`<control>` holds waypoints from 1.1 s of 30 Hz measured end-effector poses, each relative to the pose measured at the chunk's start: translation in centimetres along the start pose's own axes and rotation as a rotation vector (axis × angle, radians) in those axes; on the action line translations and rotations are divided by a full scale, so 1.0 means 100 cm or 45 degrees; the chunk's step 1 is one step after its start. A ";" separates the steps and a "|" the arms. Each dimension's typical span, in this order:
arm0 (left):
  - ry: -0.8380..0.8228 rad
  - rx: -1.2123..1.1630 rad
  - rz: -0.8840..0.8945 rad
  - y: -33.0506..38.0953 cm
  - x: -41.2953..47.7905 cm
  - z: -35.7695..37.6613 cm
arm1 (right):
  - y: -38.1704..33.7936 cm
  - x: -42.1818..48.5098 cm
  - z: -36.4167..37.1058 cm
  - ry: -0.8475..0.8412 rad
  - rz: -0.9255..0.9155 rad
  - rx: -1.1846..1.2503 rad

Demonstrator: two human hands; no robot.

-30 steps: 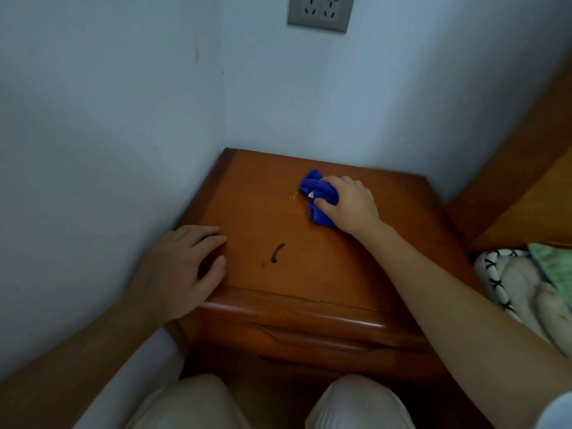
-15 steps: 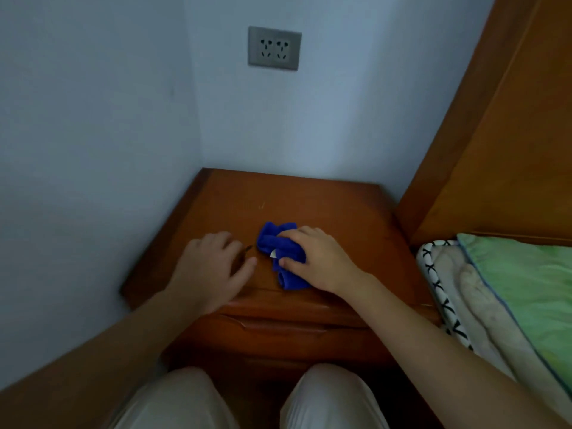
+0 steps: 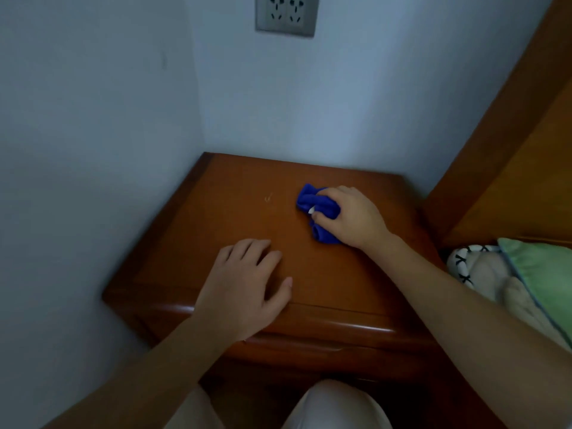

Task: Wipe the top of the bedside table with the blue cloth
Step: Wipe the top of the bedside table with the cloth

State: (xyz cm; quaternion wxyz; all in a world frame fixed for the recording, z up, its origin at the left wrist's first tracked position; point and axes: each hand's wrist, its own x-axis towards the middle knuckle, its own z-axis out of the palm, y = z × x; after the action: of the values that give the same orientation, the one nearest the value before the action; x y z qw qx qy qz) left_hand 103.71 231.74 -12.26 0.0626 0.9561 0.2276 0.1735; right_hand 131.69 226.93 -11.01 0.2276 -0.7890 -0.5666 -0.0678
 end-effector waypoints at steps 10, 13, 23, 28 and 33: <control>-0.013 -0.001 -0.013 0.003 -0.001 -0.004 | 0.005 0.051 0.008 0.037 0.193 -0.115; -0.019 -0.006 -0.014 0.003 -0.001 -0.003 | -0.009 0.018 0.002 0.023 0.077 -0.108; -0.055 0.005 -0.008 0.001 0.001 -0.002 | 0.008 -0.039 -0.015 0.072 -0.121 -0.042; -0.045 0.005 -0.004 0.002 -0.002 -0.002 | 0.047 0.019 -0.011 0.143 0.229 -0.153; -0.050 0.010 0.003 0.003 -0.003 -0.005 | 0.048 0.026 -0.011 0.101 0.321 -0.196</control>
State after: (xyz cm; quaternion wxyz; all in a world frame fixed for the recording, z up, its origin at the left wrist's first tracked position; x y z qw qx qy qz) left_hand 103.45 231.32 -11.83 0.0632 0.9598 0.2260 0.1538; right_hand 137.23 227.43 -10.46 0.1953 -0.8657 -0.4468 -0.1132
